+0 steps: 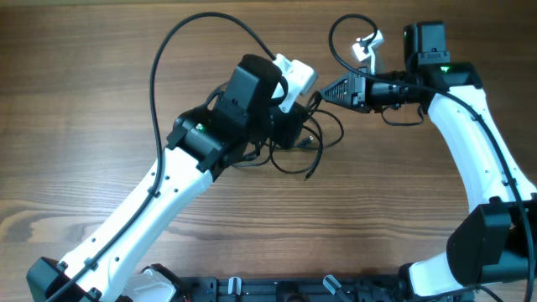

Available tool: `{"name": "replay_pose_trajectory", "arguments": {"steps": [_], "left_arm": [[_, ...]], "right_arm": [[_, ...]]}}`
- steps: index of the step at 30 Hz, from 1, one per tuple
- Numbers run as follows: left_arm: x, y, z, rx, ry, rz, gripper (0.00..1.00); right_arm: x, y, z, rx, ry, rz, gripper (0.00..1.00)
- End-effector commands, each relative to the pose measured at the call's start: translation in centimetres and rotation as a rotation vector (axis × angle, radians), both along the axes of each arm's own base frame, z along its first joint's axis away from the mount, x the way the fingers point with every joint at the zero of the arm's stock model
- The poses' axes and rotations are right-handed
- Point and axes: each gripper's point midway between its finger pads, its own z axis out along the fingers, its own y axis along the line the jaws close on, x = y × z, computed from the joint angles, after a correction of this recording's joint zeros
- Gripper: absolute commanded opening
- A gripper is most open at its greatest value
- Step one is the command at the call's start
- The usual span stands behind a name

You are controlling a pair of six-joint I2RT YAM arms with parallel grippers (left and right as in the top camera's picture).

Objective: Untangle cables

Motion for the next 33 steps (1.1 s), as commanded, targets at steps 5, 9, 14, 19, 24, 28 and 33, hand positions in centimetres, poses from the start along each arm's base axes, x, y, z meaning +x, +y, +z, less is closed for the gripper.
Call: {"name": "replay_pose_trajectory", "arguments": {"steps": [5,9,14,19,24,28,33], "left_arm": [[2.6,1.9,1.1,-0.192,0.159,0.386,0.04],[2.7,1.2,1.7,-0.239,0.165,0.379,0.04],[2.7,0.5,2.4,-0.273,0.162,0.345,0.04],[2.5,-0.1,4.4,-0.334,0.126,0.301,0.04],[2.2,0.1,7.4,-0.400,0.059,0.284,0.04],[1.7,0.8,8.7,-0.413,0.024,0.282,0.04],[2.6,2.2,8.1,-0.375,0.006,0.337,0.04]], "right_arm": [[-0.2,0.6,1.9,0.030,-0.057,0.031,0.30],[-0.4,2.0,2.0,0.026,-0.077,0.064,0.38],[0.7,3.0,1.2,-0.042,-0.050,-0.013,0.42],[1.6,3.2,1.7,-0.021,-0.069,-0.037,0.48],[2.2,3.3,2.2,-0.007,-0.086,-0.052,0.48],[3.0,2.2,2.7,0.004,-0.122,-0.069,0.48],[3.9,-2.1,1.9,-0.031,-0.115,-0.140,0.49]]}}
